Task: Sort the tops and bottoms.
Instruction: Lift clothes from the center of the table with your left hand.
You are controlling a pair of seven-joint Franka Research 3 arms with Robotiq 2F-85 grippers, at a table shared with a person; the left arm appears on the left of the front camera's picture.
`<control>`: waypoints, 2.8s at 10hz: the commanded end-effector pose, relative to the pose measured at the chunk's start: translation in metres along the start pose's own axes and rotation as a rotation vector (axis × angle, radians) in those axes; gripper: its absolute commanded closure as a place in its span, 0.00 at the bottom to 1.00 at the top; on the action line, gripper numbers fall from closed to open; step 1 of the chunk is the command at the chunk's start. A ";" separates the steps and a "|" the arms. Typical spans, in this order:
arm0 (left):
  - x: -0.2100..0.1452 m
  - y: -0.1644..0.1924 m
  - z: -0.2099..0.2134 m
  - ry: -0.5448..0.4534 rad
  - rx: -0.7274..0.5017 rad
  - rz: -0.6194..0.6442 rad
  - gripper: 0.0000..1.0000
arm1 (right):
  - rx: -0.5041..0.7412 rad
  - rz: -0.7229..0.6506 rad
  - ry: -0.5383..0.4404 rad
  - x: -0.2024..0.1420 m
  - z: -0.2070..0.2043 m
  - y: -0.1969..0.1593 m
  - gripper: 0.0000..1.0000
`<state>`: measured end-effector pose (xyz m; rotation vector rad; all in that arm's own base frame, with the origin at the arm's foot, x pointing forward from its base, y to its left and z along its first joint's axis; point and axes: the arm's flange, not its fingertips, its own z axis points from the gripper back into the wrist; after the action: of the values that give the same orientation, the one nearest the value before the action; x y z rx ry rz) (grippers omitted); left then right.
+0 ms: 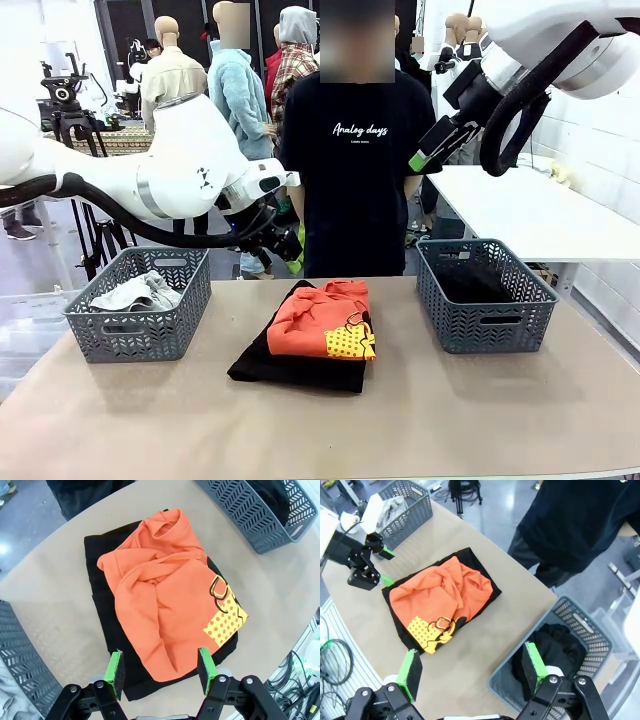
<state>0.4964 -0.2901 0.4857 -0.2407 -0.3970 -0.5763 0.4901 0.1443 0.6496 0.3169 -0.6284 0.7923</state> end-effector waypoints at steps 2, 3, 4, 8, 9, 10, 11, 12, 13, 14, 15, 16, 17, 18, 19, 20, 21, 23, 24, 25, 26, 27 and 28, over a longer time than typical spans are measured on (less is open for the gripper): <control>0.018 -0.010 -0.030 0.033 -0.003 0.012 0.24 | 0.000 -0.001 0.001 -0.001 0.000 0.000 0.00; 0.031 -0.021 -0.043 0.062 0.017 0.007 0.24 | 0.000 -0.001 0.001 -0.001 0.000 0.000 0.00; 0.044 -0.028 -0.057 0.101 0.045 -0.004 0.24 | 0.000 -0.001 0.001 -0.001 0.000 0.000 0.00; 0.067 -0.044 -0.107 0.311 0.139 0.099 0.24 | 0.000 -0.001 0.001 -0.001 0.000 0.000 0.00; 0.069 -0.049 -0.116 0.306 0.154 0.128 0.24 | 0.000 -0.001 0.001 -0.001 0.000 0.000 0.00; 0.070 -0.051 -0.124 0.293 0.174 0.166 0.24 | 0.000 -0.001 0.001 -0.001 0.000 0.000 0.00; 0.071 -0.050 -0.129 0.276 0.209 0.208 0.24 | 0.000 -0.001 0.001 -0.001 0.000 0.000 0.00; 0.070 -0.047 -0.133 0.281 0.209 0.234 0.24 | 0.000 -0.001 0.001 -0.001 0.000 0.000 0.00; 0.067 -0.046 -0.136 0.298 0.197 0.257 0.24 | 0.000 -0.001 0.001 -0.001 0.000 0.000 0.00; 0.065 -0.045 -0.139 0.318 0.184 0.282 0.24 | 0.000 -0.001 0.001 -0.001 0.000 0.000 0.00; 0.064 -0.044 -0.142 0.321 0.171 0.307 0.24 | 0.000 -0.001 0.001 -0.001 0.000 0.000 0.00; 0.062 -0.041 -0.146 0.318 0.163 0.321 0.24 | 0.000 -0.001 0.001 -0.001 0.000 0.000 0.00; 0.060 -0.038 -0.147 0.313 0.172 0.327 0.24 | 0.000 -0.001 0.001 -0.001 0.000 0.000 0.00; 0.059 -0.034 -0.143 0.304 0.191 0.332 0.24 | 0.000 -0.001 0.001 -0.001 0.000 0.000 0.00; 0.060 -0.030 -0.137 0.289 0.198 0.340 0.24 | 0.000 -0.001 0.001 -0.001 0.000 0.000 0.00; 0.058 -0.026 -0.138 0.291 0.196 0.351 0.24 | 0.000 -0.001 0.001 -0.001 0.000 0.000 0.00; 0.055 -0.025 -0.142 0.296 0.179 0.363 0.24 | 0.000 -0.001 0.001 -0.001 0.000 0.000 0.00; 0.051 -0.027 -0.149 0.309 0.150 0.376 0.24 | 0.000 -0.001 0.001 -0.001 0.000 0.000 0.00; 0.051 -0.026 -0.151 0.310 0.147 0.377 0.24 | 0.000 -0.001 0.001 -0.001 0.000 0.000 0.00; 0.051 -0.027 -0.154 0.308 0.149 0.374 0.24 | 0.000 -0.001 0.001 -0.001 0.000 0.000 0.00; 0.049 -0.028 -0.158 0.313 0.142 0.372 0.24 | 0.000 -0.001 0.001 -0.001 0.000 0.000 0.00; 0.047 -0.028 -0.160 0.322 0.144 0.364 0.24 | 0.000 -0.001 0.001 -0.001 0.000 0.000 0.00; 0.045 -0.029 -0.163 0.326 0.141 0.356 0.24 | 0.000 -0.001 0.001 -0.001 0.000 0.000 0.00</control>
<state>0.5680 -0.3895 0.3696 -0.0611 -0.0715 -0.2279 0.4902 0.1438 0.6497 0.3170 -0.6287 0.7916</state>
